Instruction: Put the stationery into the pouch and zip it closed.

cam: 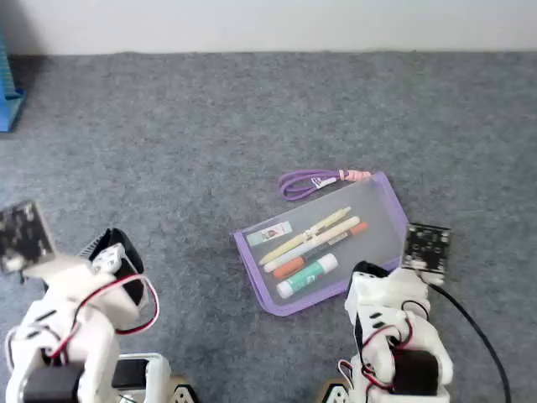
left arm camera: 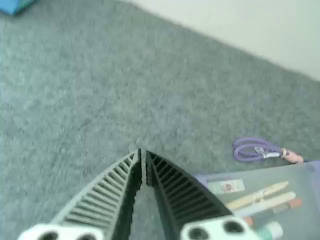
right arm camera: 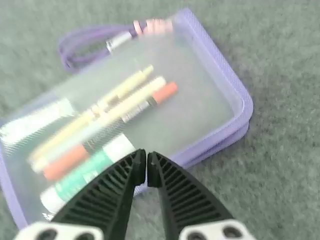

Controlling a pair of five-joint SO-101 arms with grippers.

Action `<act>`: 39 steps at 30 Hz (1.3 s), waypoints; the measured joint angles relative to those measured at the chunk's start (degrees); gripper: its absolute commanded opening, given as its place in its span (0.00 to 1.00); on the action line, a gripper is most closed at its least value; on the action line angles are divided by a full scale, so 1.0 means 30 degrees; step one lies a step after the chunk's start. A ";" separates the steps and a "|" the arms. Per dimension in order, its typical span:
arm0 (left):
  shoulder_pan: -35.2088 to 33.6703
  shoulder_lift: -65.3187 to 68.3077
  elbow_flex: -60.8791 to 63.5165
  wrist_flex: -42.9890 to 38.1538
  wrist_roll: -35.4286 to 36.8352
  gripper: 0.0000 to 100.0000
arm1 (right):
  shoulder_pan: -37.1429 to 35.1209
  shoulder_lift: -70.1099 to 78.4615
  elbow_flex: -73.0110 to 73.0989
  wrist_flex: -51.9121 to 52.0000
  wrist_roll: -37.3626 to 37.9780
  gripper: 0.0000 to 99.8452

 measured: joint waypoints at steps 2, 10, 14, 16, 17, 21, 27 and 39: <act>0.0029 -0.1348 0.1260 -0.0557 -0.0498 0.01 | 0.0000 -0.0264 0.0234 -0.0264 0.0322 0.01; 0.0000 -0.7502 0.6857 -0.2139 -0.1055 0.01 | 0.0029 -0.0264 0.2872 -0.0469 0.0498 0.01; 0.0029 -0.7531 0.8000 -0.2227 -0.1055 0.01 | 0.0381 -0.0264 0.4044 -0.0469 0.0527 0.01; 0.0029 -0.7531 0.8762 -0.2286 -0.1055 0.01 | 0.0352 -0.0293 0.4571 -0.0469 0.0557 0.01; 0.0029 -0.7531 0.9289 -0.2286 -0.1055 0.01 | 0.0381 -0.0352 0.4835 -0.0469 0.0557 0.01; 0.0029 -0.7531 1.1223 -0.2315 -0.1055 0.01 | 0.0410 -0.0322 0.5363 -0.0469 0.0615 0.01; 0.0029 -0.7473 1.3158 -0.2872 -0.1055 0.01 | 0.0381 -0.0322 0.5363 -0.0469 0.0615 0.01; 0.0029 -0.7355 1.8168 -0.3985 -0.1055 0.01 | 0.0381 -0.0322 0.5363 -0.0469 0.0615 0.01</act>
